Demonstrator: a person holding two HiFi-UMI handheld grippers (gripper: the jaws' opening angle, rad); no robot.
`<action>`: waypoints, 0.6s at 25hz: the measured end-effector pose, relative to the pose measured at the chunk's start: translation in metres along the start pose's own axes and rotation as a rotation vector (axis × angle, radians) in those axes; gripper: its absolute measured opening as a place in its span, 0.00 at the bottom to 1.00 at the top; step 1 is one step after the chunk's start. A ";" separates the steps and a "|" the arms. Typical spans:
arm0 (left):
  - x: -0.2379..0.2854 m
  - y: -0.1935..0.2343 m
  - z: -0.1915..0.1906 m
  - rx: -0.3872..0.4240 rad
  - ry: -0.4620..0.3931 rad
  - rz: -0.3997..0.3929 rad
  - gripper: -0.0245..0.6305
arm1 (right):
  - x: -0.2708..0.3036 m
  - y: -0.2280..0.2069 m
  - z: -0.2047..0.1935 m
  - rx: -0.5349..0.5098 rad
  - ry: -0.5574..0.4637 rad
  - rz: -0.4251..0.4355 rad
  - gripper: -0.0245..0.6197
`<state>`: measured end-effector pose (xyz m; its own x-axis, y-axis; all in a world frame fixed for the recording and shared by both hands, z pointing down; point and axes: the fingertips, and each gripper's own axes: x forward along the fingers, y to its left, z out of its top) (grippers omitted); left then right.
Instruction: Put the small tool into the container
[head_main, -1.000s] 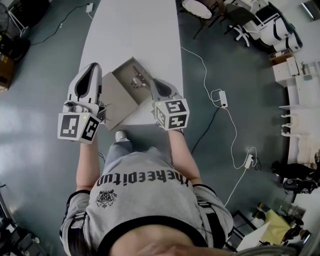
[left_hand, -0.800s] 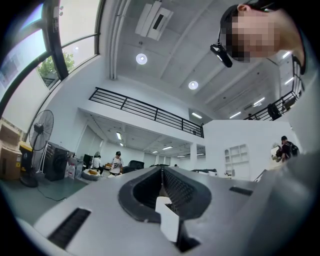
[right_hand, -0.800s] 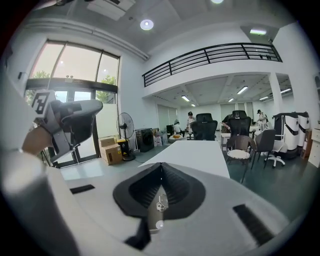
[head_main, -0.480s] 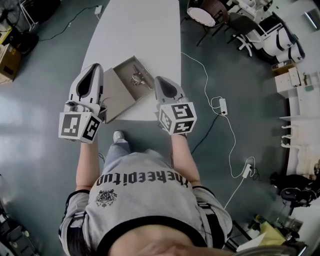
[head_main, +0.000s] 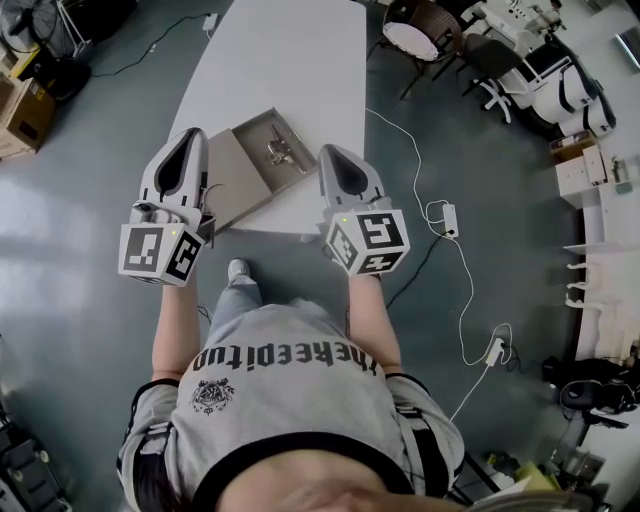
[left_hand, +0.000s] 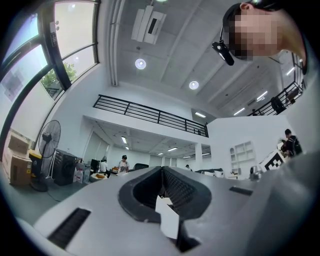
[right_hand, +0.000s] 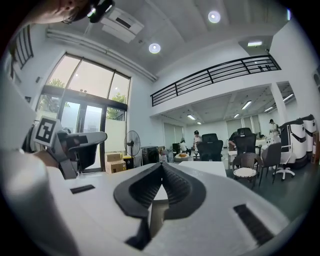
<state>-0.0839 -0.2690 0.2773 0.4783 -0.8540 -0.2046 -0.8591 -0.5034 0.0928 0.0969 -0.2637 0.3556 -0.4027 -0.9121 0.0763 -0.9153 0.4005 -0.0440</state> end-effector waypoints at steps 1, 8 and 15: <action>-0.003 -0.002 0.001 0.000 0.000 0.003 0.06 | -0.004 0.000 0.004 0.000 -0.010 0.001 0.03; -0.019 -0.019 0.008 0.009 -0.002 0.016 0.06 | -0.033 -0.001 0.022 -0.010 -0.067 -0.011 0.03; -0.031 -0.038 0.011 0.017 -0.007 0.022 0.06 | -0.061 -0.003 0.034 -0.041 -0.108 -0.024 0.03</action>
<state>-0.0680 -0.2214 0.2693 0.4584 -0.8637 -0.2095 -0.8723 -0.4824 0.0803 0.1248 -0.2124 0.3176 -0.3798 -0.9246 -0.0310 -0.9250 0.3800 -0.0023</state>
